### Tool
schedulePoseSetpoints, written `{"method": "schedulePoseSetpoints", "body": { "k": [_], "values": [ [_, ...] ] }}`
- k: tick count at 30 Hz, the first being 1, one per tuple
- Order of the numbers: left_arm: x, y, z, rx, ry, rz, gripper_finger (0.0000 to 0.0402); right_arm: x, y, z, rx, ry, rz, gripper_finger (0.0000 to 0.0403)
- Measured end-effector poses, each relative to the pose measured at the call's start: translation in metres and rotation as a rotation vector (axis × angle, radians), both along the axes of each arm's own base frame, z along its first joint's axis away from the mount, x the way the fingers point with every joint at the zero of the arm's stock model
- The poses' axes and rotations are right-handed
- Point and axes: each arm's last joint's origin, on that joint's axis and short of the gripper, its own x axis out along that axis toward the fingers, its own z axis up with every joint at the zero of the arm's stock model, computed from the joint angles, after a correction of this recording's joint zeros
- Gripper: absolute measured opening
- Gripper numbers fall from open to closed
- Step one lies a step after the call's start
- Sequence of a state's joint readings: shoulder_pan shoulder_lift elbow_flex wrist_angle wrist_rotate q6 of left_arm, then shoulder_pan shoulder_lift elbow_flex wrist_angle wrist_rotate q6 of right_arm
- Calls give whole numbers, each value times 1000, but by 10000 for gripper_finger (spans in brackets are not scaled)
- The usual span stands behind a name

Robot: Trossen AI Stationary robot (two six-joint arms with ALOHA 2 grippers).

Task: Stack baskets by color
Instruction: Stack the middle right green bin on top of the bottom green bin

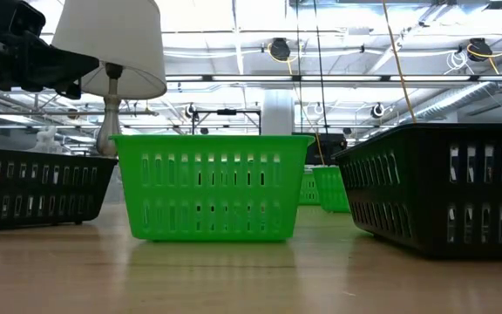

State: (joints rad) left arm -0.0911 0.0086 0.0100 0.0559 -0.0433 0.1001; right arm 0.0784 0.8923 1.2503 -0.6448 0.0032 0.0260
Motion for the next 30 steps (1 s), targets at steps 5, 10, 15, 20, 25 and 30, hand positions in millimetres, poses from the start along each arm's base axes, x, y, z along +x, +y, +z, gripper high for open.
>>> {"method": "schedulePoseSetpoints", "body": {
  "k": [5,10,15,20,25,30],
  "values": [
    [0,0,0,0,0,0,10,6,0,-5,4,38,-3,0],
    [0,0,1,-26,-7,8,10,7,0,-6,-3,45,-37,0],
    [-1,0,11,-89,-115,-1,10,7,-1,-6,-11,44,-57,0],
    [-7,1,33,-143,-221,-14,10,7,-1,-6,-11,44,-57,0],
    [-16,2,66,-147,-218,-15,10,9,-1,-6,-11,50,-56,0],
    [-21,2,106,-118,-168,-9,10,14,0,-9,-5,68,-58,0]
  ]
}}
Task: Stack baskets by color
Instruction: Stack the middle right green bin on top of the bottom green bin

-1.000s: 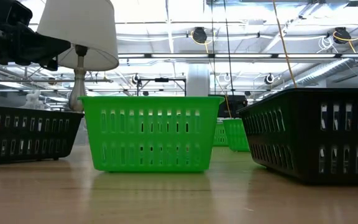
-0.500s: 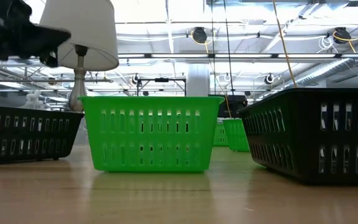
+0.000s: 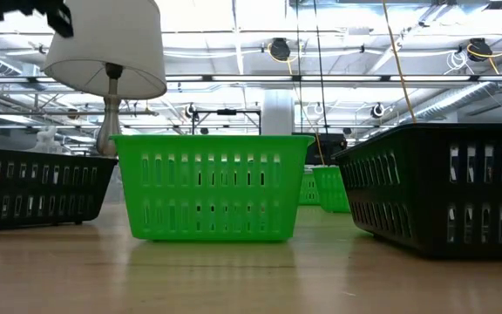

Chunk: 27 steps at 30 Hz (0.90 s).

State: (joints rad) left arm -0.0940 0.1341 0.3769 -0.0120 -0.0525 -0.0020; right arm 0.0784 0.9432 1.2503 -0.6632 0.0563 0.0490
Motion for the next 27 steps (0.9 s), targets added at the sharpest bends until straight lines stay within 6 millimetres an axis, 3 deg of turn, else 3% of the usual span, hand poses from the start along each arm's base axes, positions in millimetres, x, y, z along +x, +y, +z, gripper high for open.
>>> {"method": "schedulePoseSetpoints", "body": {
  "k": [7,17,21,27],
  "values": [
    [10,-1,54,-4,224,-4,10,9,1,-5,39,33,-15,0],
    [52,-7,115,40,470,-87,10,25,13,-17,90,109,4,0],
    [69,-10,124,43,552,-94,10,30,18,-23,96,156,14,0],
    [94,-20,111,88,651,-138,10,37,29,-50,110,239,33,0]
  ]
}}
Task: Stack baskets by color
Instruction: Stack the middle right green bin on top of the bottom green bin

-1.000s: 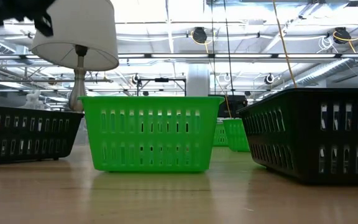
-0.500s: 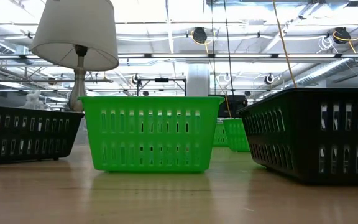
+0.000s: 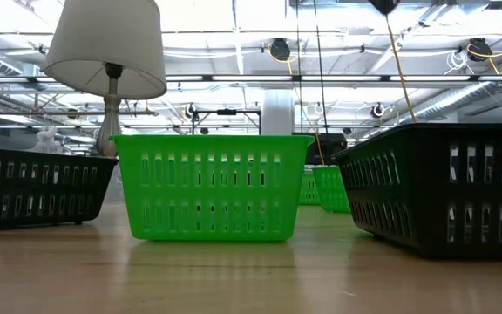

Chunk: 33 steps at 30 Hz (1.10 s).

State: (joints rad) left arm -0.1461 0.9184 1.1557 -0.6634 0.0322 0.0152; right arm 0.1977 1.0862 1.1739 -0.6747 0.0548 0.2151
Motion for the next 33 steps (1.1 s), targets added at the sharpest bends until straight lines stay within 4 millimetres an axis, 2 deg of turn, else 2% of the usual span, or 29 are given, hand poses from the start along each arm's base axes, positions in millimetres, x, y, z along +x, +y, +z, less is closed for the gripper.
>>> {"method": "schedulePoseSetpoints", "body": {
  "k": [14,19,26,33],
  "values": [
    [62,-36,-45,81,207,-55,10,-1,3,-109,115,125,-110,0],
    [84,-40,-68,165,304,-9,10,-6,0,-124,100,183,-122,8],
    [109,-46,-97,256,386,-56,10,-1,1,-137,61,240,-101,68],
    [123,-41,-102,247,340,-30,10,11,3,-159,-31,319,-72,139]
  ]
}}
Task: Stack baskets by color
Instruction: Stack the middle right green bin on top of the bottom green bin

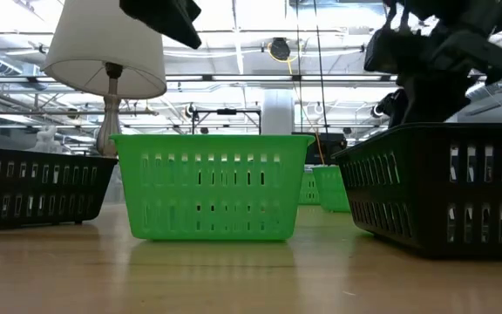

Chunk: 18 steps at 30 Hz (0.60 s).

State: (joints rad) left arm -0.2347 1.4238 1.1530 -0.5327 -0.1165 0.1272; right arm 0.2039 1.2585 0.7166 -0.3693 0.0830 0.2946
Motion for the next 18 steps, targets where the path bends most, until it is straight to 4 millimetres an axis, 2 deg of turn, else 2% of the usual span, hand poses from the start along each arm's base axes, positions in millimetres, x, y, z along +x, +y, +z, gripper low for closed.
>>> {"method": "schedulePoseSetpoints", "body": {
  "k": [4,8,13,18],
  "values": [
    [3,3,3,-9,-35,13,10,5,0,-7,-13,19,11,160],
    [4,3,4,-10,-56,9,10,7,-3,-12,-16,40,-3,157],
    [5,3,5,-3,-71,-3,10,9,-9,-14,-15,49,-27,129],
    [6,3,7,-2,-87,-7,10,9,-16,-14,-12,52,-60,77]
  ]
}}
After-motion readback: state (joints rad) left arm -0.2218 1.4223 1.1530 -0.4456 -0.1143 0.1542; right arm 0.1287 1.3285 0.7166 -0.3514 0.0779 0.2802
